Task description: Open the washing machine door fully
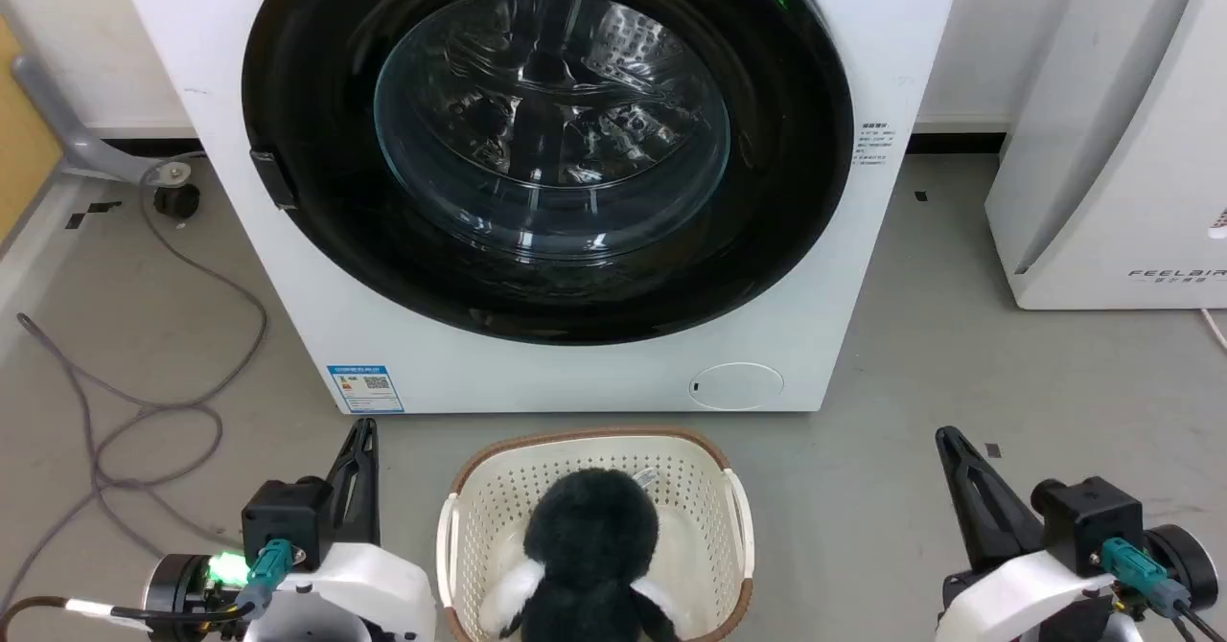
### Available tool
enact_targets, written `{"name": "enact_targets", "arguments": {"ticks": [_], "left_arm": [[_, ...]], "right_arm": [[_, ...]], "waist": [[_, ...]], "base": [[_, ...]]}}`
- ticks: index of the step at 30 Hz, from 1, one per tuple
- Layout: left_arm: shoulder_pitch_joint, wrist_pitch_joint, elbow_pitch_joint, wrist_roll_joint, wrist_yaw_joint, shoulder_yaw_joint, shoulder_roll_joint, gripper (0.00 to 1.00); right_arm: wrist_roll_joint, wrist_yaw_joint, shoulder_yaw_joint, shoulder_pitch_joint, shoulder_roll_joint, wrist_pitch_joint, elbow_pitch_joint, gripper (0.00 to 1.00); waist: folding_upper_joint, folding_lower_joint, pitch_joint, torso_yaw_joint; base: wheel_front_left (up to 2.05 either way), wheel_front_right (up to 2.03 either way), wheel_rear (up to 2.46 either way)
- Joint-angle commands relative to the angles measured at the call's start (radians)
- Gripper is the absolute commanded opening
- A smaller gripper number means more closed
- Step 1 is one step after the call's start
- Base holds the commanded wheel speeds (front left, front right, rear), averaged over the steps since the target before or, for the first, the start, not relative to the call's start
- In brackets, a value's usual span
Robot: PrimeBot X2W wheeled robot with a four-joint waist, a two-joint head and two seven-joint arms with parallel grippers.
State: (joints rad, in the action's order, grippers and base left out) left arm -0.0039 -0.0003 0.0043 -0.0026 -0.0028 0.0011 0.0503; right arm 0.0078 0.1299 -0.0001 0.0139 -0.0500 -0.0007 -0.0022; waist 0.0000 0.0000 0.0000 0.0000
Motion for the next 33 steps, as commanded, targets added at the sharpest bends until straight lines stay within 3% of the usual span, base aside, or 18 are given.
{"name": "enact_targets", "arguments": {"ticks": [1,33], "left_arm": [[0.004,0.0,-0.004,0.003,0.003,-0.001,0.0,0.0],[0.004,0.0,-0.004,0.003,0.003,-0.001,0.0,0.0]], "right_arm": [[-0.008,0.001,0.0,-0.014,0.0,0.001,0.002,0.0],[-0.008,0.001,0.0,-0.014,0.0,0.001,0.002,0.0]], "waist": [[0.0,0.0,0.0,0.0],[0.0,0.0,0.0,0.0]], "base": [[0.0,0.0,0.0],[0.0,0.0,0.0]]}}
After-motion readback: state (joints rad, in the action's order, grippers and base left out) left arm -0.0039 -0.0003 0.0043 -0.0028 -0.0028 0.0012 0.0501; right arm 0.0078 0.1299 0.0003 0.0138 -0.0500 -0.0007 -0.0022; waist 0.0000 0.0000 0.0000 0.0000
